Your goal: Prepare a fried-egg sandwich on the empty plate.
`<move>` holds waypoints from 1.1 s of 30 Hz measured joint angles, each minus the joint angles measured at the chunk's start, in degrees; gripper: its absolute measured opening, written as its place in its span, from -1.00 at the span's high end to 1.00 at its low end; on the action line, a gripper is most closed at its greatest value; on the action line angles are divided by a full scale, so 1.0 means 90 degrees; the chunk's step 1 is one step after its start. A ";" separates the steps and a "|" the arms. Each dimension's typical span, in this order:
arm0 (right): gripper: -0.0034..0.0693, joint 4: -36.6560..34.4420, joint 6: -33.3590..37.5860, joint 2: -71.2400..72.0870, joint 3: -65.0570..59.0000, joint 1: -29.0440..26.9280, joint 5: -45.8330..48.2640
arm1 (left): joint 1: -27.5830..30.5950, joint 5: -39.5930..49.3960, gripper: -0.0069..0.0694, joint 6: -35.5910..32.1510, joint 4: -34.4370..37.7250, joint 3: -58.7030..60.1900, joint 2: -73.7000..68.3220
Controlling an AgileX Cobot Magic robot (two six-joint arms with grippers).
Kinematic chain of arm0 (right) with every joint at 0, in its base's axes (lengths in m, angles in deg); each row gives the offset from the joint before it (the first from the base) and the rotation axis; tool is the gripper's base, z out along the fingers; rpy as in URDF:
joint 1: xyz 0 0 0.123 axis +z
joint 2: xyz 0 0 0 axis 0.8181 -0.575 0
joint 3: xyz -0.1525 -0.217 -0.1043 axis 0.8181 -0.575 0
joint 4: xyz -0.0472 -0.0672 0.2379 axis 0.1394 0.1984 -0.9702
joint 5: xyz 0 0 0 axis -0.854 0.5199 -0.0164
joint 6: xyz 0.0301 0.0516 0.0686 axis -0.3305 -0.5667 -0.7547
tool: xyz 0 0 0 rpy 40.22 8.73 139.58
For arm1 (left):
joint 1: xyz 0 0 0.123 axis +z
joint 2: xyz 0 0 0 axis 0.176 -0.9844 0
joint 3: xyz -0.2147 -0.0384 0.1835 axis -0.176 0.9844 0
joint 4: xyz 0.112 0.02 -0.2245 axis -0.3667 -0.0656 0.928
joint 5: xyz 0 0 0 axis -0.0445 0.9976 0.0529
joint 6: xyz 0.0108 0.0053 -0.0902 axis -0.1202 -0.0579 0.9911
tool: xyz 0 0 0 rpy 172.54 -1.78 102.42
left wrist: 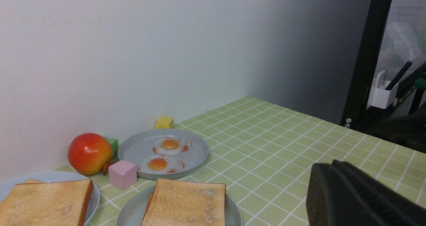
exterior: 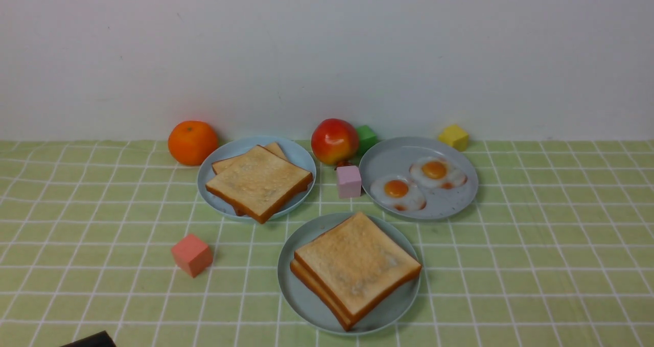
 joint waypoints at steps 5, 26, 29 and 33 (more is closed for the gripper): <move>0.93 -0.0015 0.0000 0.0060 -0.0186 -0.0006 0.0097 | 0.0000 0.0010 0.81 0.0000 0.0022 0.0000 -0.0020; 0.92 -0.0550 -0.0129 0.0063 -0.0180 -0.0006 0.0201 | 0.0000 0.0058 0.77 0.0000 0.0027 0.0000 -0.0084; 0.91 -0.0558 -0.0129 0.0063 -0.0180 -0.0006 0.0201 | 0.0000 0.0060 0.77 0.0000 0.0027 0.0000 -0.0084; 0.91 -0.0558 -0.0129 0.0063 -0.0180 -0.0006 0.0201 | 0.0000 0.0060 0.76 0.0000 0.0027 0.0000 -0.0084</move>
